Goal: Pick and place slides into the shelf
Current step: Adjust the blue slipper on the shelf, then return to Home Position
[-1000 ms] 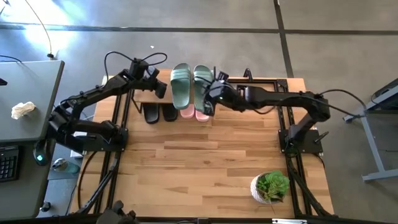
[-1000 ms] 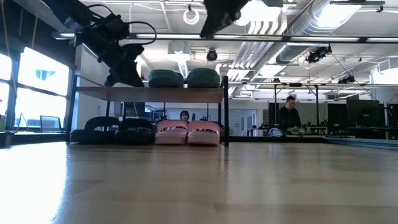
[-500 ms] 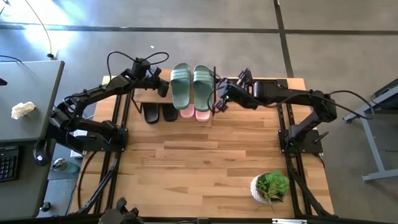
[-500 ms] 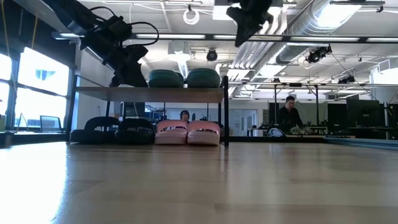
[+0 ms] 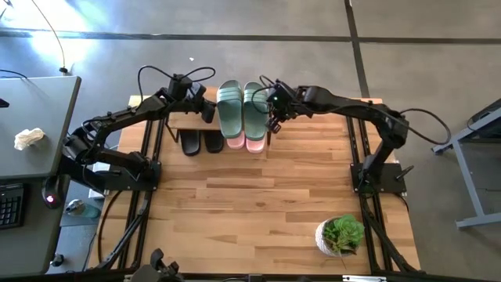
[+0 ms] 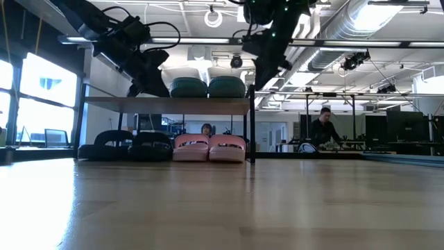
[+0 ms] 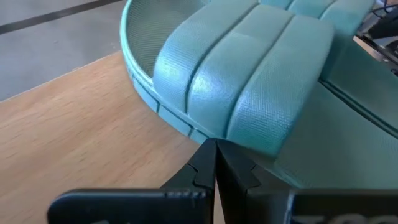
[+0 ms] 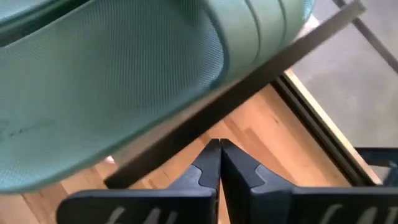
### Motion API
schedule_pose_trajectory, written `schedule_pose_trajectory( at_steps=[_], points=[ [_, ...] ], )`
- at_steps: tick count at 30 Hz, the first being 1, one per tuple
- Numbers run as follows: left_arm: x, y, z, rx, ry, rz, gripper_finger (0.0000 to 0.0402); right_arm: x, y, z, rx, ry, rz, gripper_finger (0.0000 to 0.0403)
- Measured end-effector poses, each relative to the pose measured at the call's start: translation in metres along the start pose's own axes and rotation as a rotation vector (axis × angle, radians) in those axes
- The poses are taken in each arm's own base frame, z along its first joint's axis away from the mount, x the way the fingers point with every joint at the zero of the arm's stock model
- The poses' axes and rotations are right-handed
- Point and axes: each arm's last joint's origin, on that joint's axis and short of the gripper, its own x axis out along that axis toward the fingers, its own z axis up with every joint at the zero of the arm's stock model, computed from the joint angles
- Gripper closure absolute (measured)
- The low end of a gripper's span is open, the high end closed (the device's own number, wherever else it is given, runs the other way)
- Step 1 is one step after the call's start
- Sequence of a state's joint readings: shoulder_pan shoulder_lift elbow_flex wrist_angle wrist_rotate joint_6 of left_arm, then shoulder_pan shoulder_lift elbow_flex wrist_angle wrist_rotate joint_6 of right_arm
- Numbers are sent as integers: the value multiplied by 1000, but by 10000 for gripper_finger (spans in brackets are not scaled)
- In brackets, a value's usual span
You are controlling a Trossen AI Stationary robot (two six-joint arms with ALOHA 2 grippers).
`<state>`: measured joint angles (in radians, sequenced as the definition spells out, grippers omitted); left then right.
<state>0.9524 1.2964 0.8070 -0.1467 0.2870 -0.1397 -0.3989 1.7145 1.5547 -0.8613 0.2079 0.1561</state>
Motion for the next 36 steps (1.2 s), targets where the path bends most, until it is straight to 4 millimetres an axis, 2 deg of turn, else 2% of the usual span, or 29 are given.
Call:
schedule_pose_trajectory(
  at_steps=[4,14,21,25,30,36],
  points=[
    [0,1,0,-1,-1,5,401,7,-2,5,12,-28,33,403],
    [0,0,0,5,-3,-4,401,7,-2,6,15,-38,57,403],
    [-1,1,-1,-1,14,-1,401,7,-1,5,10,-33,19,403],
    [-8,-1,-1,0,8,9,401,4,-1,2,4,-8,-7,403],
    [-32,-9,3,10,-38,1,401,-16,-2,-4,12,-4,-32,403],
    [-77,-27,10,39,-160,-133,401,-65,1,-11,41,-105,-20,403]
  ],
)
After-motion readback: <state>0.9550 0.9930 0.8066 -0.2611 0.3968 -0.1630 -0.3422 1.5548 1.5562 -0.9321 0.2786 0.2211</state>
